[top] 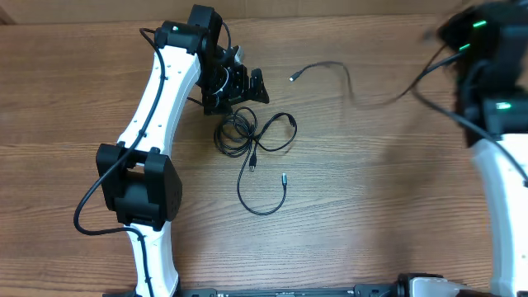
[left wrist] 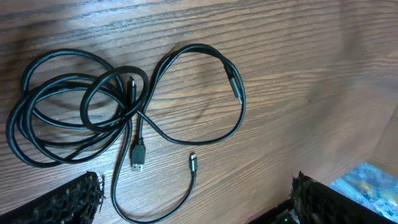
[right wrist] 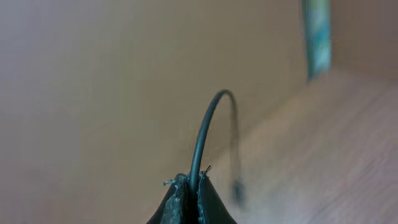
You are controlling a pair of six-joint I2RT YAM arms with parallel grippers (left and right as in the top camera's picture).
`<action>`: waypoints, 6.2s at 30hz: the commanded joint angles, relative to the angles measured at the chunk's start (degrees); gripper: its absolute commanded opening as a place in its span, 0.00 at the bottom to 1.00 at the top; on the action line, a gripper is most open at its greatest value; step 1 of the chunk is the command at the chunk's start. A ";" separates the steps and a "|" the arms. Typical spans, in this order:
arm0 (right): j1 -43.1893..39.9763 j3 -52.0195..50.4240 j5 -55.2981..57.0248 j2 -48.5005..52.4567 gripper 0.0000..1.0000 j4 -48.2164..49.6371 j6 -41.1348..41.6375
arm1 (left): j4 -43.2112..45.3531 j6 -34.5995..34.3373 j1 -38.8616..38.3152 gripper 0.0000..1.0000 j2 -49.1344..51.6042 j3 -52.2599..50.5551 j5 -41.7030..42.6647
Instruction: Untangle cables
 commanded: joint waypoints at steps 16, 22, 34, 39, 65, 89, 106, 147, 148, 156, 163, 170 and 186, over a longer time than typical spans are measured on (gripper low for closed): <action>-20.96 12.44 -7.34 5.88 0.04 -5.81 -10.40 | 0.35 1.51 -0.20 0.99 -0.74 0.81 -1.36; -20.96 12.44 -8.35 13.75 0.15 -11.96 -10.56 | -0.26 1.53 -0.22 0.99 -0.74 0.81 -1.36; -20.96 12.31 -16.85 16.98 0.72 -18.56 -10.56 | 0.31 1.51 -0.22 1.00 -0.74 0.81 -1.36; -20.76 11.67 -28.92 16.98 0.96 -24.39 -10.54 | 0.31 1.51 -0.22 1.00 -0.74 0.79 -1.36; -9.53 14.67 -32.98 35.15 0.98 -32.85 -12.28 | 1.42 1.46 -1.88 1.00 -0.72 0.76 -1.36; -7.02 14.08 -22.73 46.16 0.49 -18.40 -1.25 | 2.25 1.49 -1.90 1.00 -0.72 0.76 -1.38; -6.84 14.05 -21.42 50.47 0.33 -19.65 -0.76 | 2.25 1.49 -1.88 1.00 -0.72 0.76 -1.40; -9.22 35.54 -17.81 41.22 0.68 -20.83 -22.77 | 2.27 1.49 -1.88 1.00 -0.72 0.76 -1.95; -9.29 35.50 -17.84 41.64 0.75 -22.08 -22.75 | 2.27 1.49 -1.88 1.00 -0.72 0.76 -2.49; -12.15 35.34 -14.16 42.27 0.81 -25.94 -22.34 | 2.27 1.49 -1.88 0.99 -0.72 0.76 -8.15; -16.41 35.34 -15.45 42.27 0.82 -28.98 -17.11 | 2.25 1.49 -1.88 1.00 -0.72 0.76 -10.51; -16.96 35.28 -18.36 42.27 0.85 -28.72 -17.22 | 2.25 1.49 -1.88 1.00 -0.72 0.76 -10.56; -16.55 35.08 -26.03 43.52 1.00 -24.44 -25.90 | 2.27 1.49 -1.88 1.00 -0.72 0.76 -10.58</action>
